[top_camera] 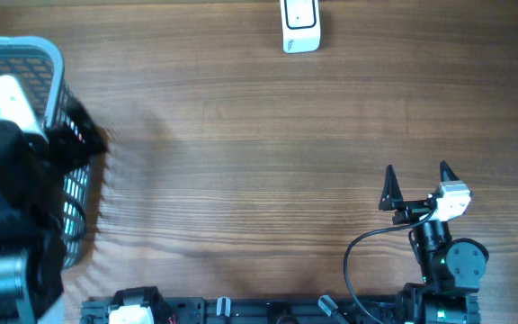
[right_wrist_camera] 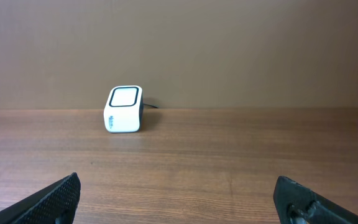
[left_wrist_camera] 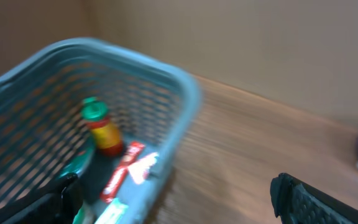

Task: Scan the item barcode
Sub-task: 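Reach the left gripper into the basket and grasp the green 3M pack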

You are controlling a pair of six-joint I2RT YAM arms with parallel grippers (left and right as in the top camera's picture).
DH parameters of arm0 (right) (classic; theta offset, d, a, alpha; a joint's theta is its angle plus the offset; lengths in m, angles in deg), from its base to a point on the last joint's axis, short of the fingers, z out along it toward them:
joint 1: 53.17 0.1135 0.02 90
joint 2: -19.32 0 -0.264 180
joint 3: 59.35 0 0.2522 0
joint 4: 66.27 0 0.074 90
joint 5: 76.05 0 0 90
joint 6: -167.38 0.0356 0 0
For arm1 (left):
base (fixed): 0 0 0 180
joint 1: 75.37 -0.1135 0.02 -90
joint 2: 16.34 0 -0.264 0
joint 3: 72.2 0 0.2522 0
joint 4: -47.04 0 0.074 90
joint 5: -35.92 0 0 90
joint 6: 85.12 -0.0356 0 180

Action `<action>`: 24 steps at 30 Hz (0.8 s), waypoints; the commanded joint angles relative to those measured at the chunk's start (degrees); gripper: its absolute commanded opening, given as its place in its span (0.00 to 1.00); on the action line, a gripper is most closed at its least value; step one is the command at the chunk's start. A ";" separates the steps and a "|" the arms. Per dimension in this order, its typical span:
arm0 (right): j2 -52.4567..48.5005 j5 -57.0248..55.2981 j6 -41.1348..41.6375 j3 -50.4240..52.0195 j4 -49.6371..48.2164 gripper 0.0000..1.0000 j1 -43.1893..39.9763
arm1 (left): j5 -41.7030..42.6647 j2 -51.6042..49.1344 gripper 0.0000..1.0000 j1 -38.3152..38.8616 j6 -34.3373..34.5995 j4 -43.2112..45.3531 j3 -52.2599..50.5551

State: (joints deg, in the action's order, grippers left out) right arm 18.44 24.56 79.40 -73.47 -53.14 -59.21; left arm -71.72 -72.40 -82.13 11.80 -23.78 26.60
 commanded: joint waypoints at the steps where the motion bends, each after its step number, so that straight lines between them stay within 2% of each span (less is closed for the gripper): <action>1: 0.35 -0.76 -0.52 0.04 -0.13 1.00 0.24 | -4.90 -5.60 1.00 -10.36 7.98 0.24 3.91; 6: 0.35 -0.74 -0.52 0.04 -0.13 1.00 0.24 | -4.94 -12.48 1.00 -24.00 8.52 1.62 4.55; 11: 0.35 -0.76 -0.55 0.07 -0.13 1.00 0.24 | -4.92 -20.68 1.00 -32.65 8.28 0.15 4.55; 15: 0.35 -0.76 -0.52 0.04 -0.13 1.00 0.24 | -4.92 -26.62 1.00 -35.10 2.62 -3.26 3.61; 21: 0.35 -0.76 -0.52 0.04 -0.13 1.00 0.26 | -4.72 -32.61 1.00 -35.52 -7.74 -2.86 0.15; 24: 0.35 -0.74 -0.52 0.04 -0.13 1.00 0.26 | 1.20 -34.97 1.00 -35.52 -13.16 -2.86 0.04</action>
State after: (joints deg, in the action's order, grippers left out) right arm 18.44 24.56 79.40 -73.47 -53.11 -59.21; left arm -75.75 -104.96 -117.32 7.03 -26.77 27.32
